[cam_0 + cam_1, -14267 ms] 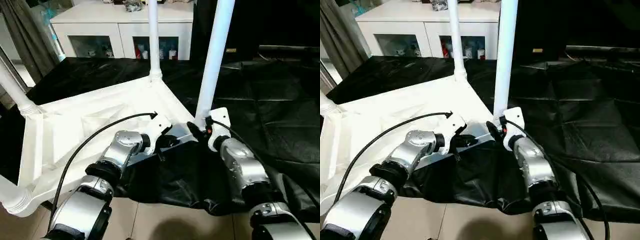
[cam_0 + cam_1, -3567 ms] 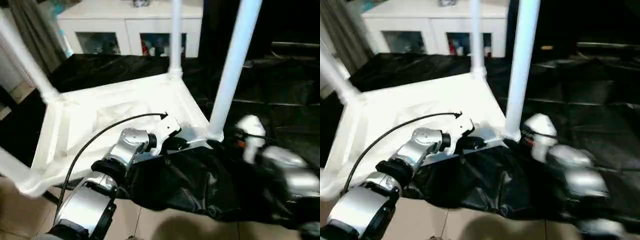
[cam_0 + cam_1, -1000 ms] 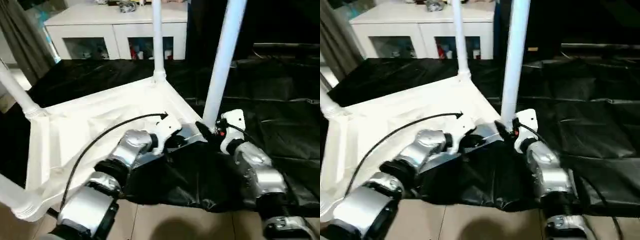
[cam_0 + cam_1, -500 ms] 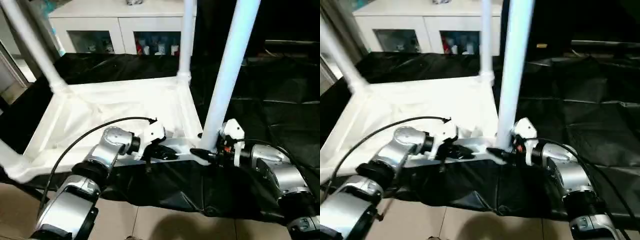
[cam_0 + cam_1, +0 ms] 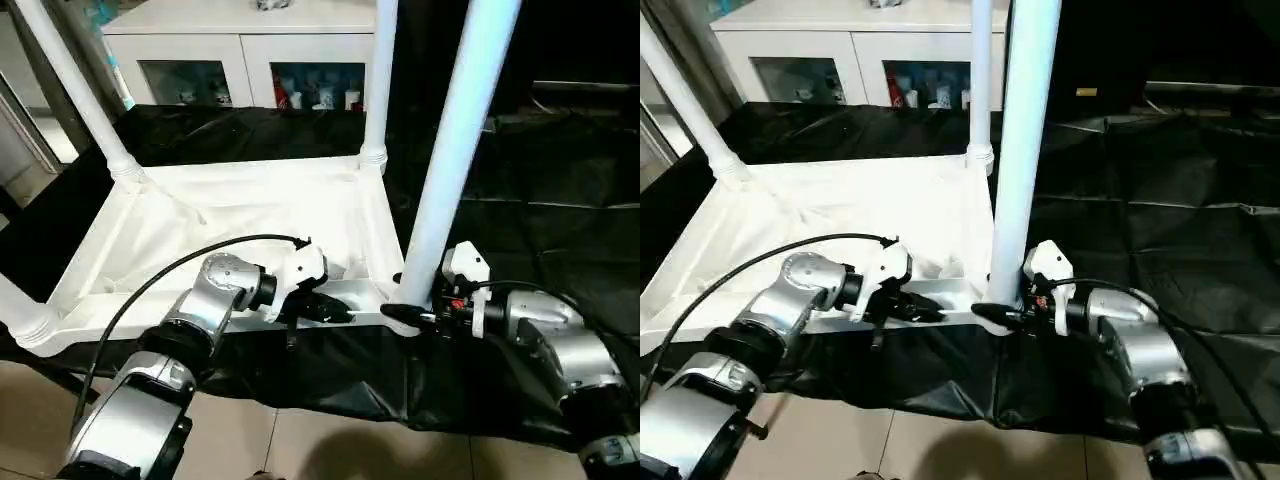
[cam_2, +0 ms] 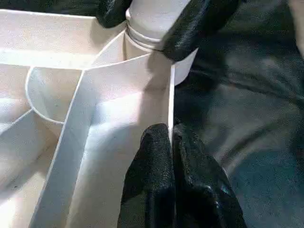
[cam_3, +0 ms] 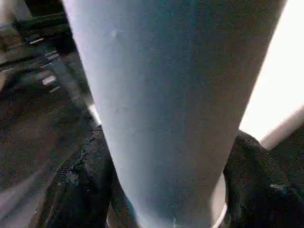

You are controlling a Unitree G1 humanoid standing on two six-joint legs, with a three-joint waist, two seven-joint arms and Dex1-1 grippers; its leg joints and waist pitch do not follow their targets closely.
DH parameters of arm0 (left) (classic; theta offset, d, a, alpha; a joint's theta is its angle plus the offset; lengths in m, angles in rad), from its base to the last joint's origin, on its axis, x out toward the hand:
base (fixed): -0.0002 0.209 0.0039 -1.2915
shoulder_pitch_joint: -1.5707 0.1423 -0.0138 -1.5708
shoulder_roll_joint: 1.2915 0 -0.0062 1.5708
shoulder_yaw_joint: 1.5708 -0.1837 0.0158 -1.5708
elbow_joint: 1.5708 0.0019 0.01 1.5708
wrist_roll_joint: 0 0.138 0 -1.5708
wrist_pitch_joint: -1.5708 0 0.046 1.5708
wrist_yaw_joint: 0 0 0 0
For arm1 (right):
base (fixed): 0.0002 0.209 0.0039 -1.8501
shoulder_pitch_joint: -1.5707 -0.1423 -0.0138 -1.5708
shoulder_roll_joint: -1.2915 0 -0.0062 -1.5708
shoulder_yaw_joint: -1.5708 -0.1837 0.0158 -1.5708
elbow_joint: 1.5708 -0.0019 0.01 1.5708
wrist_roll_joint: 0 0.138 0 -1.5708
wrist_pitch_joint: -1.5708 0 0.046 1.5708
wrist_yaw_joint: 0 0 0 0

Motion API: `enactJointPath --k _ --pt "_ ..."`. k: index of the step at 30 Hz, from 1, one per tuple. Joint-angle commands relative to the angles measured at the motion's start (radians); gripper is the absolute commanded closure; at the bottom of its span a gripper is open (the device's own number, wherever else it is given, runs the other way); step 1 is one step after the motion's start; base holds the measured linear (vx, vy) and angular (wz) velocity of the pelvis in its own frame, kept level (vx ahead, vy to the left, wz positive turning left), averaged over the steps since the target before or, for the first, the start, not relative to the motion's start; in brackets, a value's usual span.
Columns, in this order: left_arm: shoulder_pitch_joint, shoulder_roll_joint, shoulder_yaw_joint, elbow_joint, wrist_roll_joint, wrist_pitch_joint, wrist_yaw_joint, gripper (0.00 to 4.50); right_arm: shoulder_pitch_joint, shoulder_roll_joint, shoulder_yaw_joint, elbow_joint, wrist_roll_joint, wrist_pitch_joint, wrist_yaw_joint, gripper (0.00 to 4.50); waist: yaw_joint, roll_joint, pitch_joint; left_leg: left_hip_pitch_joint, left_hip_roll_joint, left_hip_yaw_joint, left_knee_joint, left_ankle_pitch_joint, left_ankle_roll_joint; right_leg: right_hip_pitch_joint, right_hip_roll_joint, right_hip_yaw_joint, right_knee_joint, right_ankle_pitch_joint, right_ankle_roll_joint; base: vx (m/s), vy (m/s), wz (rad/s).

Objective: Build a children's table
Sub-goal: Rotate leg to tighten

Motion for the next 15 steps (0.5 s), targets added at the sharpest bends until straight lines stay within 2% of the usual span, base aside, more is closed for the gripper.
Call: enactJointPath --k 1,2,3,4,5,7,9,11,12,13,14,15 --pt "-0.027 -0.018 0.019 0.031 0.015 0.012 0.106 4.50 0.014 0.031 0.010 0.047 -0.044 0.018 -0.100 1.85 -0.007 -0.021 -0.054 0.027 0.039 -0.019 -0.075 -0.269 0.046 0.032 -0.056 0.031 -0.082 -0.294 -0.231 0.000 0.000 0.00" --pt "-0.052 -0.055 0.036 0.063 0.022 0.026 0.219 4.50 0.002 0.079 -0.011 0.100 -0.074 0.019 -0.248 1.85 -0.010 -0.024 -0.053 0.029 0.038 -0.020 -0.076 -0.282 0.034 0.031 -0.058 0.033 -0.085 -0.325 -0.222 0.000 0.000 0.00" --pt "-0.056 -0.063 0.039 0.068 0.023 0.029 0.242 4.50 -0.002 0.089 -0.018 0.111 -0.076 0.022 -0.279 1.85 -0.016 -0.023 -0.049 0.032 0.036 -0.023 -0.081 -0.316 0.011 0.028 -0.059 0.032 -0.090 -0.381 -0.208 0.000 0.000 0.00" --pt "-0.074 -0.099 0.052 0.088 0.026 0.041 0.336 4.50 -0.021 0.134 -0.050 0.151 -0.078 0.042 -0.406 1.86 -0.022 -0.023 -0.049 0.036 0.036 -0.026 -0.083 -0.337 -0.004 0.026 -0.058 0.033 -0.094 -0.417 -0.194 0.000 0.000 0.00" --pt "-0.080 -0.116 0.058 0.095 0.024 0.048 0.372 4.50 -0.029 0.154 -0.064 0.166 -0.078 0.048 -0.462 1.86 -0.029 -0.025 -0.049 0.035 0.036 -0.028 -0.085 -0.348 -0.010 0.027 -0.058 0.033 -0.096 -0.417 -0.189 0.000 0.000 0.00" --pt "-0.088 -0.142 0.067 0.105 0.023 0.053 0.427 4.50 -0.040 0.184 -0.086 0.184 -0.078 0.060 -0.538 1.86 -0.034 -0.026 -0.048 0.036 0.033 -0.027 -0.084 -0.361 -0.009 0.025 -0.057 0.033 -0.101 -0.425 -0.183 0.000 0.000 0.00" --pt "-0.092 -0.168 0.073 0.110 0.019 0.058 0.464 4.50 -0.050 0.217 -0.102 0.198 -0.063 0.070 -0.577 1.86 -0.034 -0.023 -0.049 0.035 0.033 -0.028 -0.086 -0.361 0.006 0.024 -0.056 0.034 -0.104 -0.409 -0.177 0.000 0.000 0.00" --pt "-0.090 -0.189 0.065 0.108 0.018 0.045 0.450 4.50 -0.057 0.244 -0.089 0.193 -0.062 0.042 -0.558 1.86 -0.033 -0.023 -0.050 0.033 0.032 -0.027 -0.085 -0.356 0.012 0.026 -0.057 0.035 -0.103 -0.398 -0.178 0.000 0.000 0.00" --pt "-0.089 -0.194 0.061 0.109 0.019 0.038 0.443 4.50 -0.057 0.250 -0.083 0.190 -0.065 0.029 -0.547 1.86 -0.032 -0.022 -0.050 0.027 0.032 -0.029 -0.086 -0.344 0.017 0.030 -0.059 0.033 -0.101 -0.387 -0.177 0.000 0.000 0.00" --pt "-0.085 -0.195 0.057 0.104 0.018 0.032 0.426 4.50 -0.055 0.252 -0.081 0.180 -0.055 0.025 -0.521 1.86 -0.032 -0.023 -0.050 0.029 0.033 -0.028 -0.087 -0.345 0.019 0.029 -0.058 0.033 -0.102 -0.384 -0.176 0.000 0.000 0.00" --pt "-0.081 -0.196 0.054 0.100 0.016 0.022 0.403 4.50 -0.052 0.255 -0.080 0.168 -0.040 0.020 -0.486 1.51 -0.033 -0.023 -0.050 0.028 0.033 -0.028 -0.086 -0.347 0.022 0.029 -0.058 0.033 -0.102 -0.382 -0.176 0.000 0.000 0.00" --pt "-0.072 -0.190 0.047 0.090 0.016 0.013 0.367 4.50 -0.050 0.245 -0.080 0.149 -0.017 0.031 -0.435 1.51 -0.031 -0.026 -0.051 0.025 0.033 -0.028 -0.087 -0.336 0.030 0.033 -0.058 0.034 -0.100 -0.365 -0.180 0.000 0.000 0.00"
